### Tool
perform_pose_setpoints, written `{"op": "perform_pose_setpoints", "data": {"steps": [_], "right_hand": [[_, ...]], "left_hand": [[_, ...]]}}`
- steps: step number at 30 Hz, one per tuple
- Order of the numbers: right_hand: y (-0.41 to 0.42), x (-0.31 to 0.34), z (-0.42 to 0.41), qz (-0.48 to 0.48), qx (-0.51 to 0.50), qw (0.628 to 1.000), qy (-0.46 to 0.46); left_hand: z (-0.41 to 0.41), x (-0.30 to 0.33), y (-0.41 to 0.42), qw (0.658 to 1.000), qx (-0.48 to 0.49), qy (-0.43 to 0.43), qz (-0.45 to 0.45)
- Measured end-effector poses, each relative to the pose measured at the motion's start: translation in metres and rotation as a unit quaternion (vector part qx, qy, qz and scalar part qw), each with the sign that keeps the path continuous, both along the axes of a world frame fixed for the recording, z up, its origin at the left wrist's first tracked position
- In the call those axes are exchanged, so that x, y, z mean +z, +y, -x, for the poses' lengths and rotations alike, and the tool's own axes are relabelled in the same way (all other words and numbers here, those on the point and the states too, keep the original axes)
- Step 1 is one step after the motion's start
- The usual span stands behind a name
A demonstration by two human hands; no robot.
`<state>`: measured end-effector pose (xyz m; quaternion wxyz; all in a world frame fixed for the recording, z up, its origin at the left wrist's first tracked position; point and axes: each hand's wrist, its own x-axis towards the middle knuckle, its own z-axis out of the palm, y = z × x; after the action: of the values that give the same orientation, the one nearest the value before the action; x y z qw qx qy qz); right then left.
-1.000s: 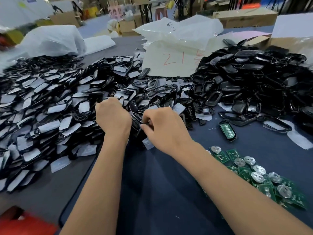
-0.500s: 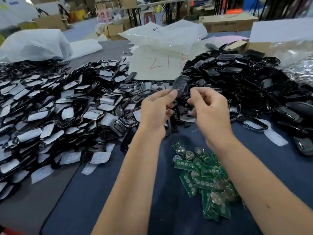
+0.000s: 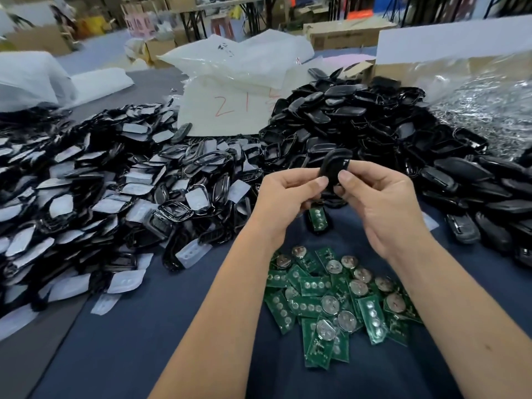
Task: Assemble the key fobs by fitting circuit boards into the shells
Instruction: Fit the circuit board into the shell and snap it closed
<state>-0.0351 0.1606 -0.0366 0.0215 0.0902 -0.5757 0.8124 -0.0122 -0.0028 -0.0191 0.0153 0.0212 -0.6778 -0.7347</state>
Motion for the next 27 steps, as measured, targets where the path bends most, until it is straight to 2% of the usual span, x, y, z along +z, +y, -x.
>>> {"op": "perform_pose_setpoints", "data": {"steps": [5, 8, 16, 21, 24, 27], "right_hand": [[0.0, -0.0008, -0.0013, -0.044, -0.016, 0.999, 0.011], [0.0005, 0.0007, -0.0023, -0.027, -0.012, 1.0, 0.005], [0.0031, 0.0057, -0.0033, 0.098, 0.04, 0.993, -0.059], [0.002, 0.0054, -0.0041, 0.145, 0.092, 0.983, -0.064], [0.0027, 0.0044, -0.0034, 0.144, 0.084, 0.983, -0.073], [-0.0009, 0.0025, -0.0039, 0.109, 0.034, 0.991, -0.077]], "left_hand": [[0.0006, -0.0012, 0.0001, 0.996, 0.038, 0.08, 0.008], [0.0008, -0.0024, 0.0007, 0.997, 0.029, 0.069, 0.008], [0.0009, -0.0054, 0.0039, 0.999, 0.009, 0.008, -0.034], [-0.0012, -0.0026, -0.0005, 0.997, -0.04, 0.0, -0.061], [-0.0018, -0.0015, 0.0005, 0.998, -0.042, 0.005, -0.048], [-0.0007, -0.0011, 0.0048, 0.999, 0.004, 0.039, 0.003]]}}
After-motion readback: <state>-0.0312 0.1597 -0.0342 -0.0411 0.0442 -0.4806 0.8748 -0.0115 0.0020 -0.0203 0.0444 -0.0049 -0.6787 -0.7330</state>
